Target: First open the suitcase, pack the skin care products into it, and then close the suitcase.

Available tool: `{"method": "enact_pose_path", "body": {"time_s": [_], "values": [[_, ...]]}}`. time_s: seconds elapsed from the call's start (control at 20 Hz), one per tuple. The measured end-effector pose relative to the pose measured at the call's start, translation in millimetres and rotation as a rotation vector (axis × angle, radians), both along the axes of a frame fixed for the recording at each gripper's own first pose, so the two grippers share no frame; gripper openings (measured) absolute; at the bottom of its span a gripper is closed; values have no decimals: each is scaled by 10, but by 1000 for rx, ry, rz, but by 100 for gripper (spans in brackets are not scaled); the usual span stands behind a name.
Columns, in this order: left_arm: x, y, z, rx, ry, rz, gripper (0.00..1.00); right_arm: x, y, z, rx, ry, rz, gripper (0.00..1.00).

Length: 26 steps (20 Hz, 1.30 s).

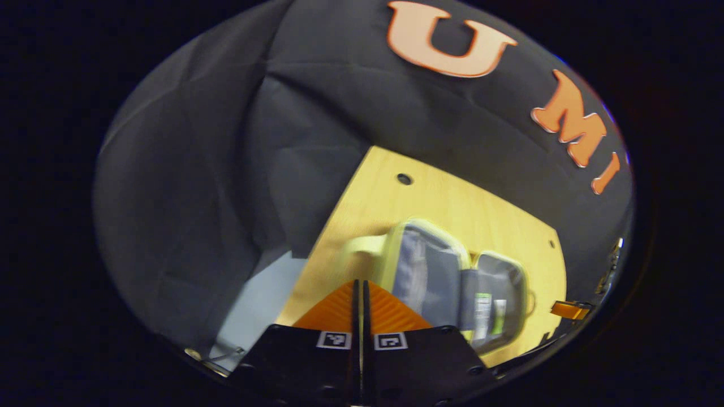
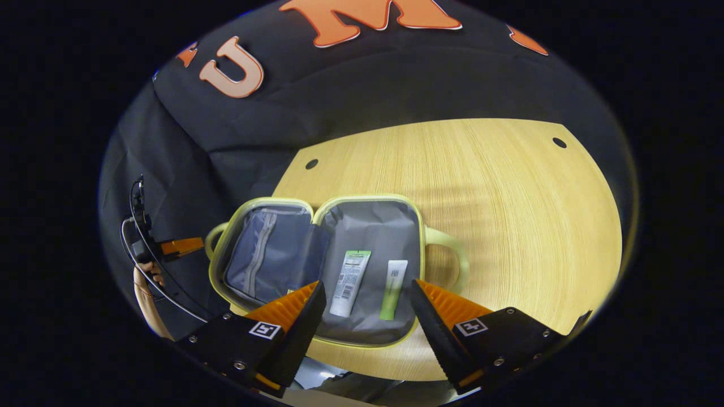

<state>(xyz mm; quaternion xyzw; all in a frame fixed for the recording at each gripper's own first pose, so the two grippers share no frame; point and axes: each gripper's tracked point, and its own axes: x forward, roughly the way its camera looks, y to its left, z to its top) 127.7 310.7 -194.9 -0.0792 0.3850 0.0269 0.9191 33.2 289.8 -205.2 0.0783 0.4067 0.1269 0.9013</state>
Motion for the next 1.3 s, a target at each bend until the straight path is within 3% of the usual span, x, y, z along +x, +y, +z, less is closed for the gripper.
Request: {"method": "enact_pose_path", "body": {"time_s": [0.15,0.25,0.4,0.55,0.75,0.9,0.95,1.15,1.2,1.3], "values": [[87,-77,-41,2,-50,6,1,-10,-277,51,-40,-38,21,96],[65,-47,-111,-77,-84,13,1,-70,-316,37,-39,-34,39,96],[20,527,-381,-106,-70,132,3,-105,-335,7,-40,-26,30,96],[-170,850,-686,-265,-42,210,61,-135,-278,14,-37,-19,22,96],[-149,1225,-1246,-373,-2,305,62,-181,-183,16,-41,-12,-12,96],[-98,1181,-1466,-466,38,294,80,-229,-137,-34,-58,5,-37,96],[-70,1191,-1556,-474,46,288,74,-237,-115,-50,-60,11,-44,96],[85,992,-1659,-526,78,232,72,-280,-28,-100,-44,32,-68,96],[68,997,-1722,-504,105,238,65,-283,-23,-99,-45,32,-73,96],[131,1022,-1771,-474,124,267,32,-276,-5,-75,-36,27,-83,96]]}}
